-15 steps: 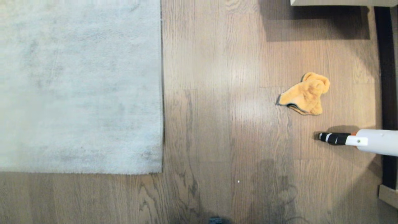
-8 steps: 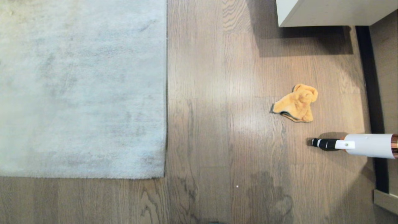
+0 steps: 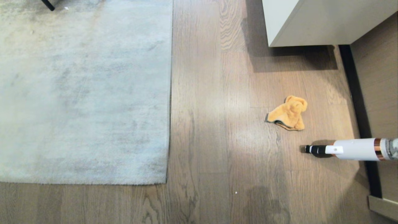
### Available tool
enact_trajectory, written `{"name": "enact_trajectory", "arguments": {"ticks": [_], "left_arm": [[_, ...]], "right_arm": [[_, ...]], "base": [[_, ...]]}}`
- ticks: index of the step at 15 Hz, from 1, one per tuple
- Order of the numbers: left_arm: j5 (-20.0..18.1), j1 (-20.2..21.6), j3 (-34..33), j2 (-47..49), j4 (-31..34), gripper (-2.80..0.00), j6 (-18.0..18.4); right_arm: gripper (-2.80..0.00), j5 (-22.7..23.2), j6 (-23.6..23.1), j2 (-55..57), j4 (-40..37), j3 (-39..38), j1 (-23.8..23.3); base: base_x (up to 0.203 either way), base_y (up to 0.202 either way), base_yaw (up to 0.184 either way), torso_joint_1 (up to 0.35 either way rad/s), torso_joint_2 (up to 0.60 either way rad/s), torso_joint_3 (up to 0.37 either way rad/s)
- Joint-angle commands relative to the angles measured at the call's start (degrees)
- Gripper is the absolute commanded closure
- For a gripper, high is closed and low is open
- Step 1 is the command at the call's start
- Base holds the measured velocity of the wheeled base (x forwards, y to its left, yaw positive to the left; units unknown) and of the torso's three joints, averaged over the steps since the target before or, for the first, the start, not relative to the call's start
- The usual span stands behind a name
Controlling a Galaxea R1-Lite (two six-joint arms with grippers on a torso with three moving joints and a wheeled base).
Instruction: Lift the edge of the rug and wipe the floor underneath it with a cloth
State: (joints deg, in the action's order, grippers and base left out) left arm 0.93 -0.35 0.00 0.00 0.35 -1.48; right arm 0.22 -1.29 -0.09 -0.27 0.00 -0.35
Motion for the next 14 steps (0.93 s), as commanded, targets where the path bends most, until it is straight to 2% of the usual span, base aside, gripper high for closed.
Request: {"name": "enact_trajectory", "arguments": {"ticks": [1, 14], "left_arm": [[0.0, 0.0, 0.0, 0.0, 0.0, 0.0, 0.0], [0.1, 0.0, 0.0, 0.0, -0.1, 0.0, -0.1]], "right_arm": [[0.0, 0.0, 0.0, 0.1, 0.0, 0.0, 0.0], [0.0, 0.0, 0.0, 0.1, 0.0, 0.0, 0.0]], "base": [[0.0, 0.0, 0.0, 0.002, 0.01, 0.199], [0.0, 0.0, 0.0, 0.003, 0.0, 0.202]]}}
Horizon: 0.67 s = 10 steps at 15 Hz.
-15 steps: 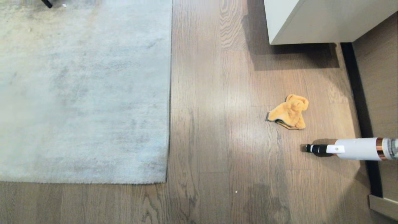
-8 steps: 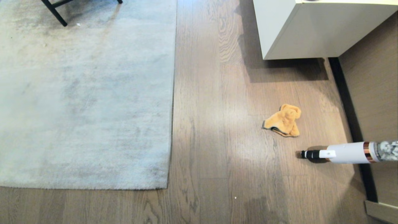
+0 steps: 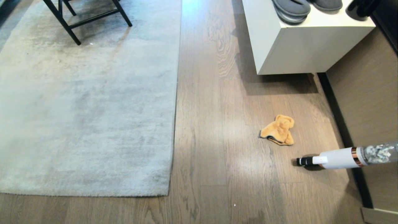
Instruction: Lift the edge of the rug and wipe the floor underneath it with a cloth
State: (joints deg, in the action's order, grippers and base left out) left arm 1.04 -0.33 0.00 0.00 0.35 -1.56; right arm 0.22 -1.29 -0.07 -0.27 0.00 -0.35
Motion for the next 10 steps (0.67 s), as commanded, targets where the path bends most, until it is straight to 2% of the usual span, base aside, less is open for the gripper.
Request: {"name": "enact_trajectory", "arguments": {"ticks": [1, 10], "left_arm": [[-0.1, 0.0, 0.0, 0.0, 0.0, 0.0, -0.1], [-0.1, 0.0, 0.0, 0.0, 0.0, 0.0, -0.1]], "right_arm": [[0.0, 0.0, 0.0, 0.1, 0.0, 0.0, 0.0], [0.0, 0.0, 0.0, 0.1, 0.0, 0.0, 0.0]], "base": [[0.0, 0.0, 0.0, 0.007, 0.01, 0.198], [0.0, 0.0, 0.0, 0.004, 0.0, 0.201]]}}
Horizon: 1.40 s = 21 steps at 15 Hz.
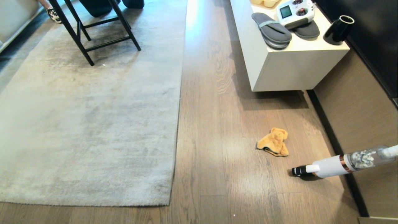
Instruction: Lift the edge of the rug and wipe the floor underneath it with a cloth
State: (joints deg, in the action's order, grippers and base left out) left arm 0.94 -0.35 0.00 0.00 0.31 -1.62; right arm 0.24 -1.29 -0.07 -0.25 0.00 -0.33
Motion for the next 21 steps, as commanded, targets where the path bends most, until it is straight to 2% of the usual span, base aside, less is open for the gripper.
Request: {"name": "enact_trajectory", "arguments": {"ticks": [1, 21], "left_arm": [[0.0, 0.0, 0.0, 0.0, 0.0, 0.0, 0.0], [0.1, 0.0, 0.0, 0.0, 0.0, 0.0, -0.6]], "right_arm": [[0.0, 0.0, 0.0, 0.1, 0.0, 0.0, 0.0], [0.0, 0.0, 0.0, 0.1, 0.0, 0.0, 0.0]], "base": [[0.0, 0.0, 0.0, -0.002, 0.0, 0.198], [0.0, 0.0, 0.0, 0.003, 0.0, 0.201]]}}
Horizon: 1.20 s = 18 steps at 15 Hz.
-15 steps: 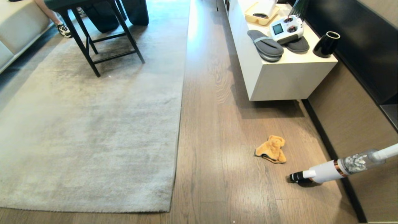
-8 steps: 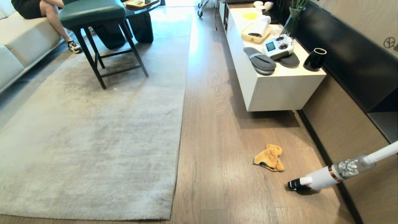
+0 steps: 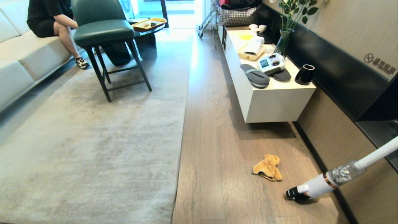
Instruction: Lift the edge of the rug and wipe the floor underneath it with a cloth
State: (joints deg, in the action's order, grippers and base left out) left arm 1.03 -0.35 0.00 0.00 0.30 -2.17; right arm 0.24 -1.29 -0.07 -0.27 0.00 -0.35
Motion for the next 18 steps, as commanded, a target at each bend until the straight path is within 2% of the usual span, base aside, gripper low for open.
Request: {"name": "enact_trajectory", "arguments": {"ticks": [1, 18], "left_arm": [[0.0, 0.0, 0.0, 0.0, 0.0, 0.0, 0.0], [0.0, 0.0, 0.0, 0.0, 0.0, 0.0, 0.1]], "right_arm": [[0.0, 0.0, 0.0, 0.1, 0.1, 0.0, 0.0], [0.0, 0.0, -0.6, 0.1, 0.0, 0.0, 0.0]], "base": [[0.0, 0.0, 0.0, 0.0, 0.0, 0.0], [0.0, 0.0, 0.0, -0.001, -0.01, 0.001]]}}
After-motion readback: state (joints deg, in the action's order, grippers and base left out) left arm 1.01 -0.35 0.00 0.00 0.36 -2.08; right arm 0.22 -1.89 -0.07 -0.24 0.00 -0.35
